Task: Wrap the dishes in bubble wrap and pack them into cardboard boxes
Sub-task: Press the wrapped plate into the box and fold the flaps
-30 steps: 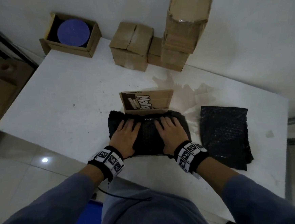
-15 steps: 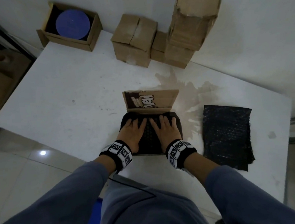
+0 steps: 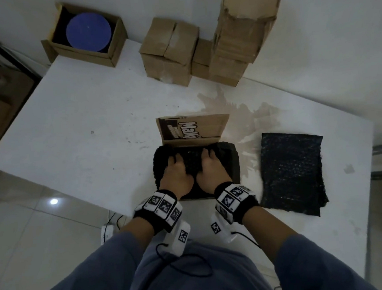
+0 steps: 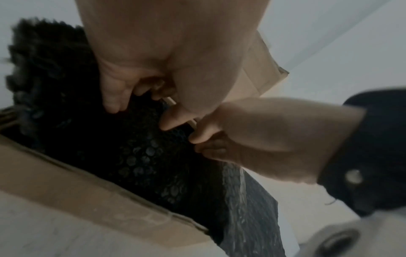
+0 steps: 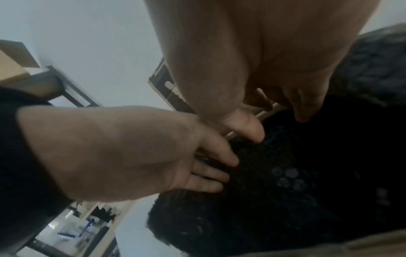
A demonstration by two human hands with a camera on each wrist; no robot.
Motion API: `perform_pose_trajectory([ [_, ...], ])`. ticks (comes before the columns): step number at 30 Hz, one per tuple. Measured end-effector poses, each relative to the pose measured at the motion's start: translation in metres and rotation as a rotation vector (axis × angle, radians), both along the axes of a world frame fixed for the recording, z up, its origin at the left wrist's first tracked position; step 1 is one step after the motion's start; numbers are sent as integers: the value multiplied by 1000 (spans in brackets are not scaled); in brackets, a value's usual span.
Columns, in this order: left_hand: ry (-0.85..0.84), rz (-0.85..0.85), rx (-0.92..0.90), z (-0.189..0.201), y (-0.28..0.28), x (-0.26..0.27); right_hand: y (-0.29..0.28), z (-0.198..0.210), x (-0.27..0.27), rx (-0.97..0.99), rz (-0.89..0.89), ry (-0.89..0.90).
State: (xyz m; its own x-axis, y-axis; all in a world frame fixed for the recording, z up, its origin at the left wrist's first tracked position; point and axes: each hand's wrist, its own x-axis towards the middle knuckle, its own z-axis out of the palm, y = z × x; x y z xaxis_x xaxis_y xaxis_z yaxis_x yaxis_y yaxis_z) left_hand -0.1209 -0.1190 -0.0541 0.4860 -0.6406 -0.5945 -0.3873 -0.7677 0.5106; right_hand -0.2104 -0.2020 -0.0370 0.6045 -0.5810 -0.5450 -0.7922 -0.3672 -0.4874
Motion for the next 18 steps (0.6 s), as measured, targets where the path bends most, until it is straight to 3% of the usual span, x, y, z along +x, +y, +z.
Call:
perform_pose_trajectory([
  [6, -65, -9, 72, -2, -10, 7, -3, -7, 11, 160, -171, 65],
  [10, -76, -63, 175, 0, -20, 19, -8, -11, 15, 143, -99, 201],
  [14, 23, -48, 214, -3, -30, 31, -12, -16, 16, 156, -78, 200],
  [18, 18, -83, 243, -12, -25, 26, -13, -22, 15, 120, -23, 251],
])
